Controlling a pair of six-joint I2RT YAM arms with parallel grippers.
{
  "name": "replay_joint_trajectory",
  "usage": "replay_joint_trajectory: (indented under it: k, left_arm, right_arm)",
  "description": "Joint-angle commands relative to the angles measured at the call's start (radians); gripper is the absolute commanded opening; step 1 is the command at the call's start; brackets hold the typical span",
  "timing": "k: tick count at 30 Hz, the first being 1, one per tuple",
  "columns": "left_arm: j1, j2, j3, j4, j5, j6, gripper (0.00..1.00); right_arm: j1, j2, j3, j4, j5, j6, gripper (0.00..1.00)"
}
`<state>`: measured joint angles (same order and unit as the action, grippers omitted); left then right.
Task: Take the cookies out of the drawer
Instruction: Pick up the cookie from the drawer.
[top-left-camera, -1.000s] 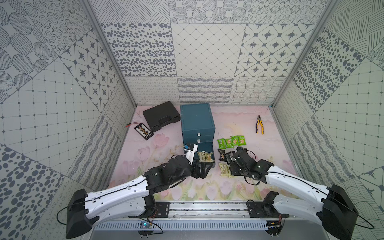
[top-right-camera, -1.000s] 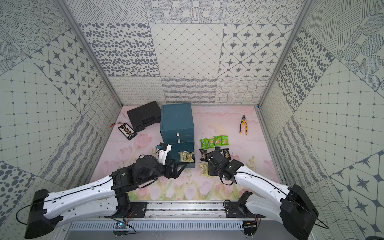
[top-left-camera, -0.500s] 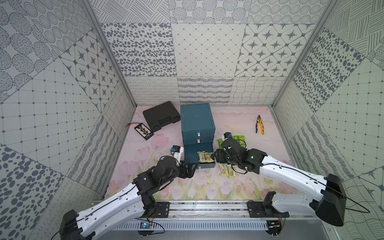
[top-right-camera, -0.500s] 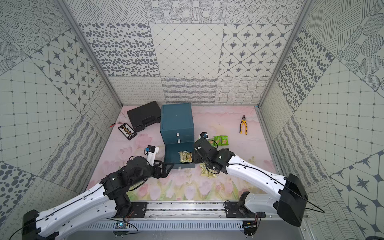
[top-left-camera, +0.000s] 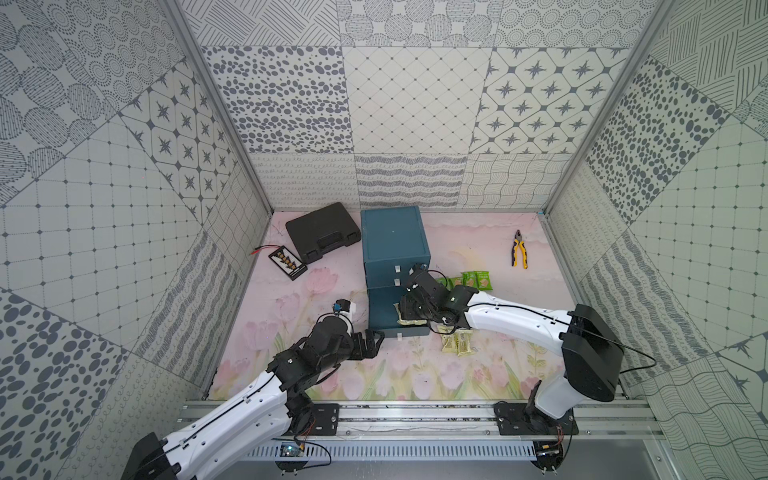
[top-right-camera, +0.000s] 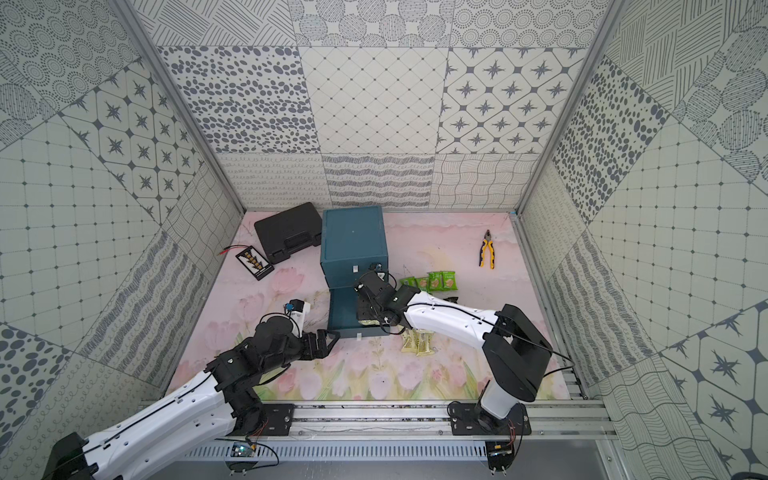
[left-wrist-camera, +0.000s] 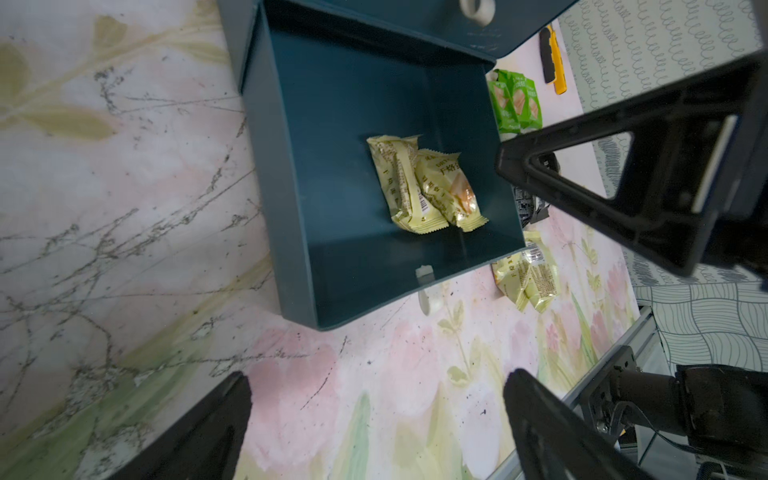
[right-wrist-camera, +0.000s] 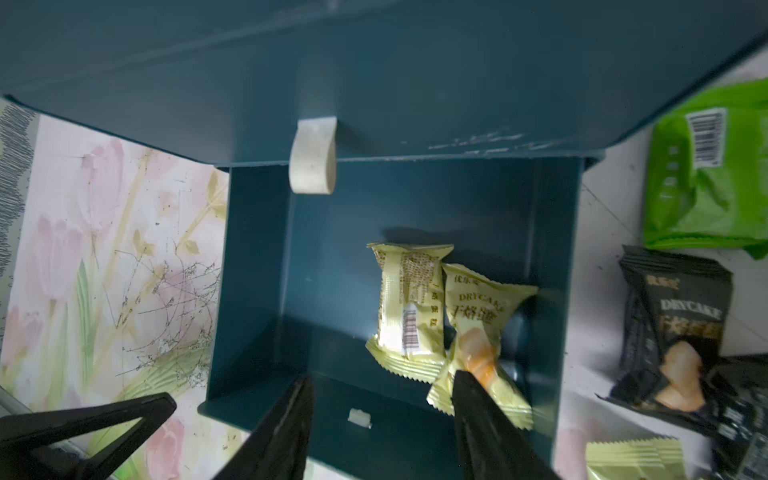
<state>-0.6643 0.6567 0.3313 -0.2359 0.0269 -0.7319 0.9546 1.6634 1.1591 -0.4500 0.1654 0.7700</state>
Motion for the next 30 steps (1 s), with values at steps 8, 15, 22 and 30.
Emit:
replay_joint_trajectory:
  k: [8, 15, 22, 30]
  left_arm:
    - [0.030, -0.052, 0.027, -0.075, 0.042, -0.026, 0.99]
    - [0.031, -0.061, 0.057, -0.094, 0.046, -0.025, 0.99]
    - [0.032, -0.059, 0.079, -0.093, 0.053, -0.026, 0.99]
    - [0.032, -0.070, 0.115, -0.131, 0.033, -0.014, 0.99]
  right_arm:
    - [0.004, 0.155, 0.077, 0.030, 0.036, -0.004, 0.58]
    - [0.006, 0.230, 0.100, 0.034, 0.037, -0.005, 0.56]
    - [0.006, 0.272, 0.106, 0.052, 0.045, -0.009, 0.51]
    - [0.007, 0.271, 0.099, 0.065, 0.057, -0.027, 0.32]
